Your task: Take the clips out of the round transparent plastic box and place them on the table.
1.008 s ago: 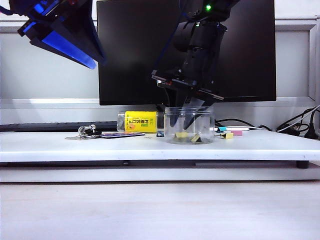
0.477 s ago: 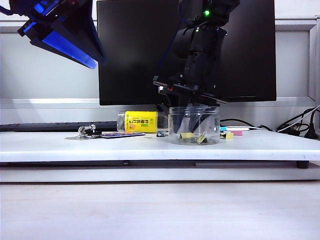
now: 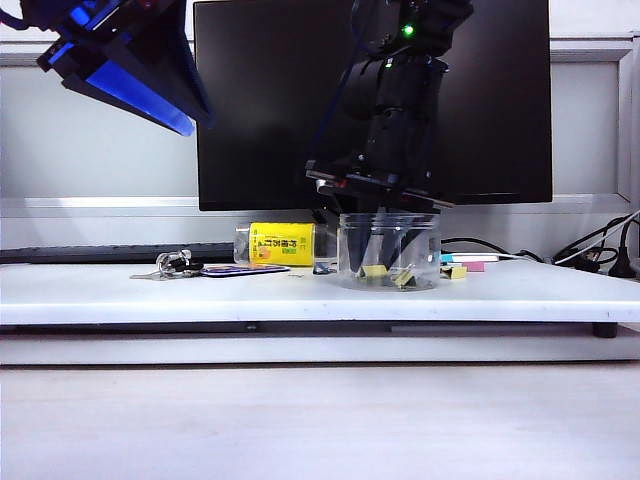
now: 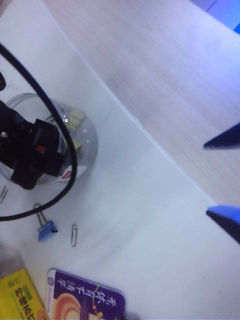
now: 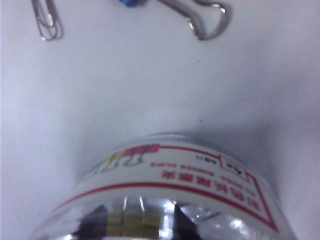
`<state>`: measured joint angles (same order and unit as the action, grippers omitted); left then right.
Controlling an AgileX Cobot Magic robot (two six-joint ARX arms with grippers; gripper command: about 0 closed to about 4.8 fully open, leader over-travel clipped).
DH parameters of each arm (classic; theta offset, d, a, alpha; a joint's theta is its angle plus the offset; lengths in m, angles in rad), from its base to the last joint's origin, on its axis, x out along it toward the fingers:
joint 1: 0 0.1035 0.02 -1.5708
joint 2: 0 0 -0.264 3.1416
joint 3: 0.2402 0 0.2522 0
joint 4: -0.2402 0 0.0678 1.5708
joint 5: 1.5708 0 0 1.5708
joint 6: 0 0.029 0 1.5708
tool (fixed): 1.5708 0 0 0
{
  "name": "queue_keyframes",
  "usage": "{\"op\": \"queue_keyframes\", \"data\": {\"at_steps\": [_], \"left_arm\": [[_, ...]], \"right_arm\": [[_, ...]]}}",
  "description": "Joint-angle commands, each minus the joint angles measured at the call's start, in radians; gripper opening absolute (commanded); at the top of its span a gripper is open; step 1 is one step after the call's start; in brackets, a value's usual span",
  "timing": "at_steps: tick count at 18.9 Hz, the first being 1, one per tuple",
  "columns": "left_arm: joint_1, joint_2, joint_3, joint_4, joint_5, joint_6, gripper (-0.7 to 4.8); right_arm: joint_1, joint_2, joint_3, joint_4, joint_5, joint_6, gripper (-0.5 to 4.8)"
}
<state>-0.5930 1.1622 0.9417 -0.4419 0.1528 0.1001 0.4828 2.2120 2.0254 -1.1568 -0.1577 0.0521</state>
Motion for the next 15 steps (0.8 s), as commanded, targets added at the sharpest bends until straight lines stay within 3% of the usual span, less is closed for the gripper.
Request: {"op": "queue_keyframes", "data": {"at_steps": [1,10,15], "left_arm": [[-0.001,-0.003,0.001,0.020,-0.003,0.005,1.56],[-0.001,-0.003,0.001,0.032,-0.003,0.005,1.56],[-0.001,-0.003,0.001,0.032,-0.003,0.005,1.56]], "right_arm": [[-0.002,0.042,-0.018,0.028,-0.014,-0.001,1.15],[-0.002,0.041,-0.014,0.053,0.002,-0.001,1.05],[-0.002,0.031,-0.012,0.007,-0.002,-0.021,1.32]]}}
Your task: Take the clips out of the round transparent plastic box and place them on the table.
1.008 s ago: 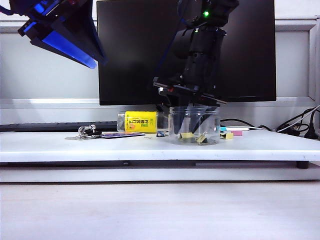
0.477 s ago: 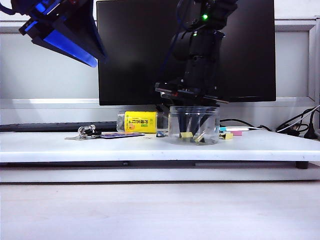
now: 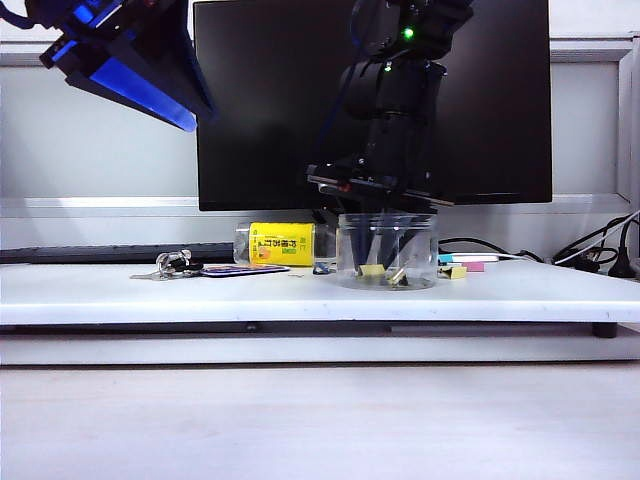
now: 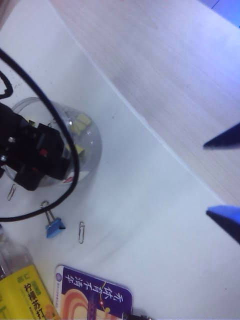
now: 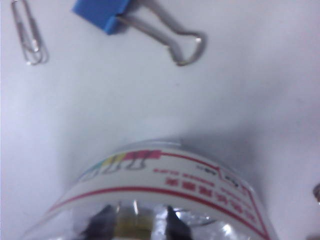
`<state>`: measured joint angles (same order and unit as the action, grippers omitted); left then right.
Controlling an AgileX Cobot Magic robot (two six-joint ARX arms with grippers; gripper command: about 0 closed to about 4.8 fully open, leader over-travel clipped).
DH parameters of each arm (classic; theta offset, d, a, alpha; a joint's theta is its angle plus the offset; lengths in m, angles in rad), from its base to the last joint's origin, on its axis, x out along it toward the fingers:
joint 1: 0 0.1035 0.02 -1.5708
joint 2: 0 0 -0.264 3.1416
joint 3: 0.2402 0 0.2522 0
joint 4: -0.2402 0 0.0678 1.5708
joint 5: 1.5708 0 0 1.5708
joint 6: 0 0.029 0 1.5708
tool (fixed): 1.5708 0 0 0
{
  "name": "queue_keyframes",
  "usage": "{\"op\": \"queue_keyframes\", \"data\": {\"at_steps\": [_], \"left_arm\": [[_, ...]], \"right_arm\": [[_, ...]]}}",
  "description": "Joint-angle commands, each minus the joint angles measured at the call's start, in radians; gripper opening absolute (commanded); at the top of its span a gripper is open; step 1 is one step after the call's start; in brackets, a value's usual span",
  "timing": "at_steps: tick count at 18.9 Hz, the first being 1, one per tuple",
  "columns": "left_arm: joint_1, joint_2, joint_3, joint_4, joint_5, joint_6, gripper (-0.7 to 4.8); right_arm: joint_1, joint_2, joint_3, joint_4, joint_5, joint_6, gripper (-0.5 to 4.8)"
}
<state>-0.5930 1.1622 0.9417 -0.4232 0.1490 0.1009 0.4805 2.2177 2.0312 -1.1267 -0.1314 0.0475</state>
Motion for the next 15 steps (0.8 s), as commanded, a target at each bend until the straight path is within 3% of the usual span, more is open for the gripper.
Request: {"op": "queue_keyframes", "data": {"at_steps": [1,15], "left_arm": [[-0.001,-0.003,0.001,0.013,0.001,0.004,1.56],[-0.001,-0.003,0.001,0.010,0.001,0.004,1.56]], "right_arm": [[0.000,0.023,-0.018,-0.033,-0.027,-0.019,1.32],[0.001,0.037,-0.019,0.018,-0.016,-0.021,1.23]]}}
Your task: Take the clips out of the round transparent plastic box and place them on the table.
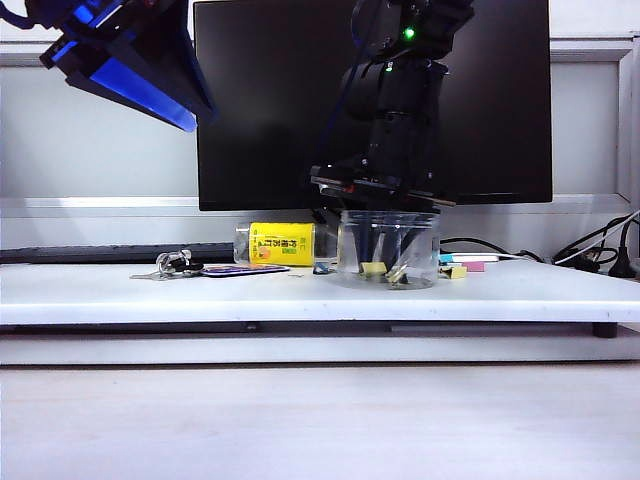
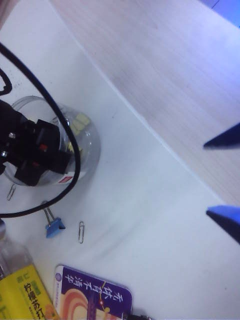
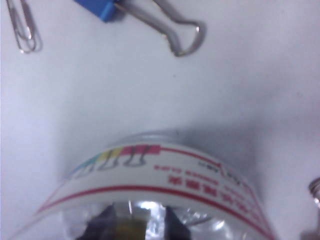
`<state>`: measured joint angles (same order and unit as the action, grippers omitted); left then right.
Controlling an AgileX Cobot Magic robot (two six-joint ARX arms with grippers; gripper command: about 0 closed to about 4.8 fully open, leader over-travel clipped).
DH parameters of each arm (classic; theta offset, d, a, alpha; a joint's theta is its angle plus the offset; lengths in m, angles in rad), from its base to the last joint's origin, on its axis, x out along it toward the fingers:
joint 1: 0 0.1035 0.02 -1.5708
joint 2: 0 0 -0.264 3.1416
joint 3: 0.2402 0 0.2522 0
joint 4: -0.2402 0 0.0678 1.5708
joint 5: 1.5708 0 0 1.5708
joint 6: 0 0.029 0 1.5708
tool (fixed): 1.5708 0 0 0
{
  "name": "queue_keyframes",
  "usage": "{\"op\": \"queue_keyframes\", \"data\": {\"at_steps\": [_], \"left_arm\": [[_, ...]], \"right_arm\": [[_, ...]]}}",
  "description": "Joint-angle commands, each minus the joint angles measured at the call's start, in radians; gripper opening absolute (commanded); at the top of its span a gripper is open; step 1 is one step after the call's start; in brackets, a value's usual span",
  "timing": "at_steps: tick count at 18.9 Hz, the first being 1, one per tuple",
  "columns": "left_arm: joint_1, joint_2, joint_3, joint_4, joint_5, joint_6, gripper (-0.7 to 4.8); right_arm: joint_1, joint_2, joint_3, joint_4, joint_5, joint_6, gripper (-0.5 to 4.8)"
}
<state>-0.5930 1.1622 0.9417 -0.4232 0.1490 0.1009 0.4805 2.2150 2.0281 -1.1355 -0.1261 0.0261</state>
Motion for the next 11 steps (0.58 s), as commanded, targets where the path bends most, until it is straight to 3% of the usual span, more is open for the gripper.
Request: {"op": "queue_keyframes", "data": {"at_steps": [1,11], "left_arm": [[-0.001,-0.003,0.001,0.010,0.001,0.004,1.56],[-0.001,-0.003,0.001,0.013,0.000,0.005,1.56]], "right_arm": [[0.001,0.047,-0.016,0.027,-0.022,0.000,1.18],[0.001,0.098,-0.016,0.056,-0.025,0.000,1.16]]}}
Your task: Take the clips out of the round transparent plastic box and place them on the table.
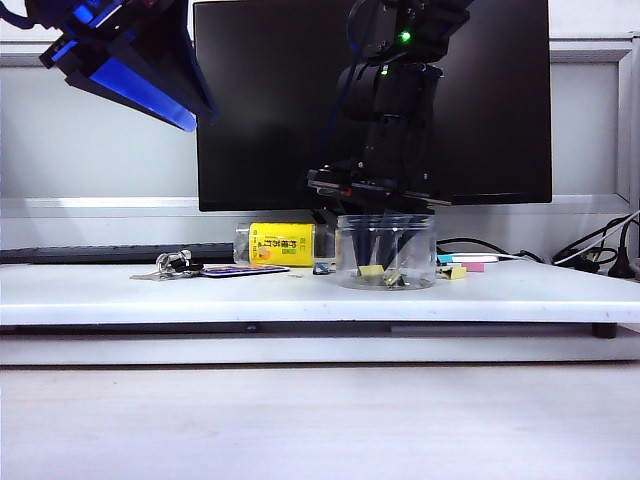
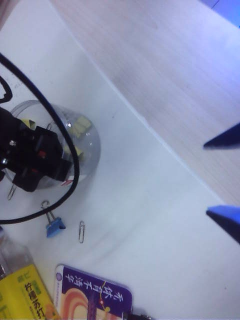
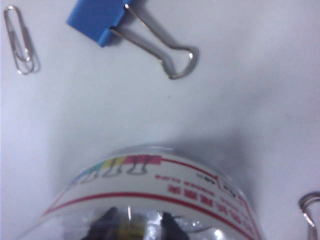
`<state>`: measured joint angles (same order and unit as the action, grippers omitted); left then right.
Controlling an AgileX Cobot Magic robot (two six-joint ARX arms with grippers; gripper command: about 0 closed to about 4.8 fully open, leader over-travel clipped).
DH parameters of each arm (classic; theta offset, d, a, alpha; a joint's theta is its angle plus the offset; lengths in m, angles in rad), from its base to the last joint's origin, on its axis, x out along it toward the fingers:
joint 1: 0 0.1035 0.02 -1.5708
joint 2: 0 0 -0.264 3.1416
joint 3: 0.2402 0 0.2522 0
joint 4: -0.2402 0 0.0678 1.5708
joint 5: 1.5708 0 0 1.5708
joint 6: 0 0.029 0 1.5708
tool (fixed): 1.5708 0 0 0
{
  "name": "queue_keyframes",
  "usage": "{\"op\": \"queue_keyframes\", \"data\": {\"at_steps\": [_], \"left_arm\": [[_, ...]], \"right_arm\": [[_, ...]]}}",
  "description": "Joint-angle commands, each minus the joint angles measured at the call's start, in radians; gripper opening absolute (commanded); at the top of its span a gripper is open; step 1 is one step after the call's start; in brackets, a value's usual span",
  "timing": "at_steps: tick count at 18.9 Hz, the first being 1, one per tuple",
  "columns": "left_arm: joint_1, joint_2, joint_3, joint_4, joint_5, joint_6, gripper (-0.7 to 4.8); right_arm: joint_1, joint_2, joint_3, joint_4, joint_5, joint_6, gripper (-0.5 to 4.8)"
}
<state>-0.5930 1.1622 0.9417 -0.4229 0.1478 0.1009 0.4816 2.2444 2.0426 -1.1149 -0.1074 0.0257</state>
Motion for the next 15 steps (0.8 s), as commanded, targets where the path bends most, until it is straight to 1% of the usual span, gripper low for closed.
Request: {"op": "queue_keyframes", "data": {"at_steps": [1,4,6,15], "left_arm": [[-0.001,-0.003,0.001,0.013,0.001,0.005,1.56],[-0.001,-0.003,0.001,0.013,-0.025,0.010,1.56],[-0.001,-0.003,0.001,0.013,-0.025,0.021,1.56],[-0.001,-0.003,0.001,-0.004,-0.025,0.020,1.56]], "right_arm": [[0.000,0.069,-0.031,0.035,-0.044,0.001,1.16],[0.006,0.070,-0.031,0.040,-0.040,0.000,1.13],[0.013,0.070,-0.031,0.050,-0.042,0.000,0.79],[0.059,0.130,-0.031,0.073,-0.039,0.002,0.80]]}}
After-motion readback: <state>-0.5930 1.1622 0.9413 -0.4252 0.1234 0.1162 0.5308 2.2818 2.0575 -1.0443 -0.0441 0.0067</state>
